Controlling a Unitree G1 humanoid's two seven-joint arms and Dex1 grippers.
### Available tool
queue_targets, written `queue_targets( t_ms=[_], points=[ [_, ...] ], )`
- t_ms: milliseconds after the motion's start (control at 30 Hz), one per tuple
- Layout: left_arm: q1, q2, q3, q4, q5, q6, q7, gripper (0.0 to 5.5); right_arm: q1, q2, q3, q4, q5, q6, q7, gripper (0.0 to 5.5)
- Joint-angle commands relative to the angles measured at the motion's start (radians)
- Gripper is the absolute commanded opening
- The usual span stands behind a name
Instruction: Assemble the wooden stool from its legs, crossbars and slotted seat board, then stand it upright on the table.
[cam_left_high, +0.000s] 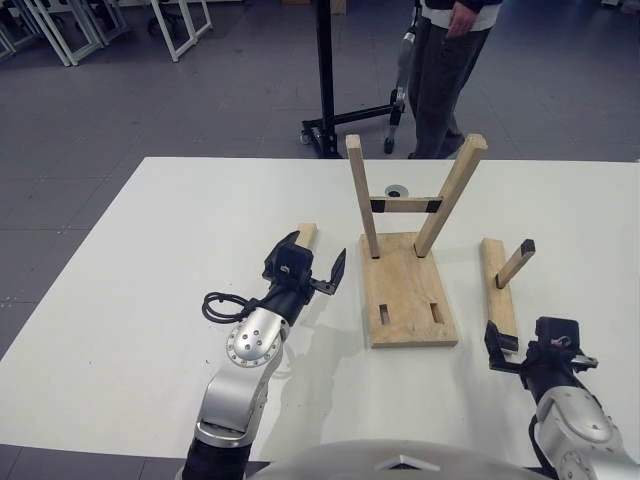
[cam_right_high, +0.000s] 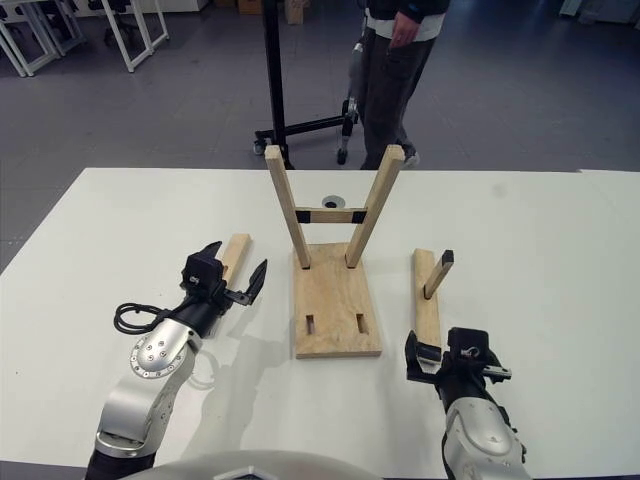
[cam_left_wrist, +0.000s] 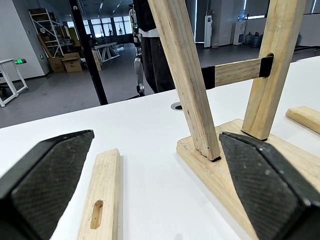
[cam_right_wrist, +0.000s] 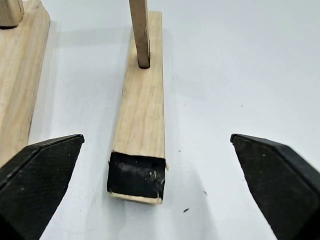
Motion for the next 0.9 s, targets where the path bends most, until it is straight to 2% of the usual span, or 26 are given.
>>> queue_targets(
  t_ms=[33,167,333,700,900],
  points=[
    [-0.021,0.004,0.002,-0.007,0.002,0.020,-0.008,4.63,-0.004,-0.026,-0.020,0.119,0.017,-0.005,0.056,5.45],
    [-0.024,0.007,0.003,-0.008,0.002,0.022,-0.010,4.63,-0.054,-0.055,-0.035,0.236,0.022,-0.022,0.096,5.45],
    [-0.031,0.010,0.007,-0.007,0.002,0.029,-0.014,4.63,-0.083,-0.045,-0.022,0.292,0.031,-0.037,0.117,4.27],
    [-0.033,0.007,0.012,-0.001,0.000,0.037,-0.014,4.63,-0.124,-0.031,-0.050,0.339,0.051,-0.054,0.117,2.15],
    [-0.029,0.011,0.047,0.014,-0.021,0.037,-0.022,4.63,-0.322,-0.051,-0.160,0.352,0.119,-0.069,0.116,2.04]
  ],
)
